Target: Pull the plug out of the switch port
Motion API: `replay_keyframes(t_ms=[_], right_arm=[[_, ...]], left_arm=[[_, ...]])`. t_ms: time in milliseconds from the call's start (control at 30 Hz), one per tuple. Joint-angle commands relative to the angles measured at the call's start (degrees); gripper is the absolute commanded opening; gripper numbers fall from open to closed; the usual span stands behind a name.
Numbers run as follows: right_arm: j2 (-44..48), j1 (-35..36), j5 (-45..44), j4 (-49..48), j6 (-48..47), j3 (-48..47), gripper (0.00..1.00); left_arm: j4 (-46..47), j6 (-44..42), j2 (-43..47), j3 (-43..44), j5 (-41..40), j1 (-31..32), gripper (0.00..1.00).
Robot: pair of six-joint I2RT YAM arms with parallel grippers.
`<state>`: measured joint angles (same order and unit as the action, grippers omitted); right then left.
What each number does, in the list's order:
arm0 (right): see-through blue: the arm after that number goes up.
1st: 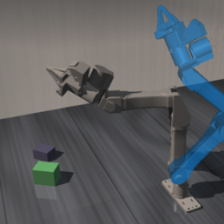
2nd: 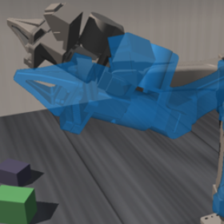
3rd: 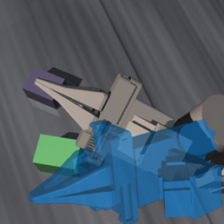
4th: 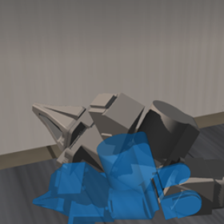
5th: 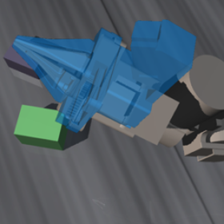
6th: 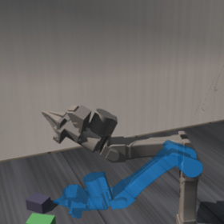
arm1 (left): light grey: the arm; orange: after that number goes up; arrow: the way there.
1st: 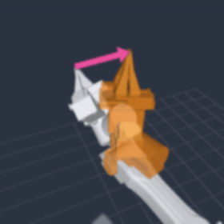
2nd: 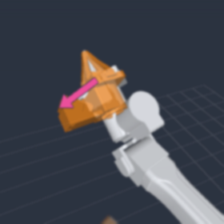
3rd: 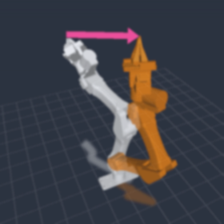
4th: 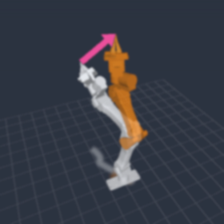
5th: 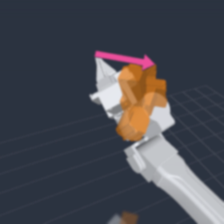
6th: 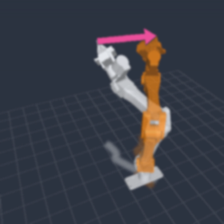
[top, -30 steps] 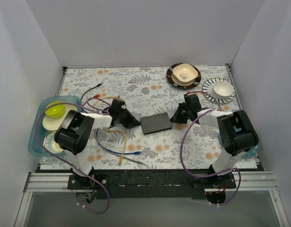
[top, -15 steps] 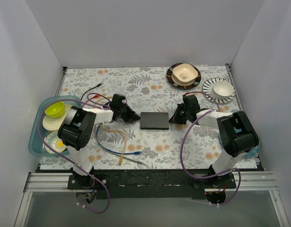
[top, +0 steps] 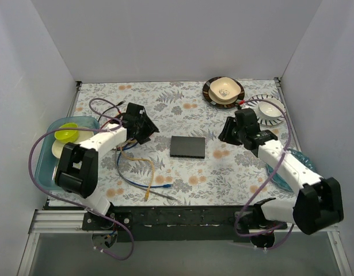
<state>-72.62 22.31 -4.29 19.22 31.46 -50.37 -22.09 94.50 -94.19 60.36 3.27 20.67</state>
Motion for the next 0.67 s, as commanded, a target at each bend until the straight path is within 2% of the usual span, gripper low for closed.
replay_keyframes(t_ms=[0, 33, 67, 100, 200, 367, 533, 633], right_arm=[[8.17, 6.05, -2.19, 1.61, -4.21, 0.53, 0.45], [9.59, 8.87, -4.56, 0.74, -6.65, 1.23, 0.45], [10.91, 11.94, -10.59, -0.14, -7.98, 2.80, 0.46], [13.36, 17.71, -13.08, -0.50, -9.04, 3.17, 0.46], [17.49, 24.16, -18.55, 2.21, -10.45, 3.43, 0.47], [24.18, 28.23, -24.78, 4.42, -13.00, 4.75, 0.49], [28.67, 28.67, -23.48, 6.35, -12.22, 7.04, 0.55], [29.82, 29.11, -22.60, 6.97, -11.95, 7.48, 0.64]], left_arm=[[-5.16, -5.54, 8.32, 0.91, -6.60, 0.08, 0.90], [-5.42, -6.34, 8.85, 0.47, -7.48, 0.16, 0.98], [-6.12, -6.78, 9.11, -0.32, -7.92, 0.16, 0.98], [-8.39, -7.04, 9.55, -0.42, -8.97, 0.16, 0.98], [-11.13, -6.52, 12.52, -1.99, -10.73, 0.87, 0.98], [-11.04, -1.95, 17.37, -5.60, -10.04, 1.22, 0.98], [-12.89, -1.25, 21.84, -8.06, -8.28, 2.27, 0.98], [-12.98, -0.37, 24.66, -10.16, -8.19, 2.36, 0.98]])
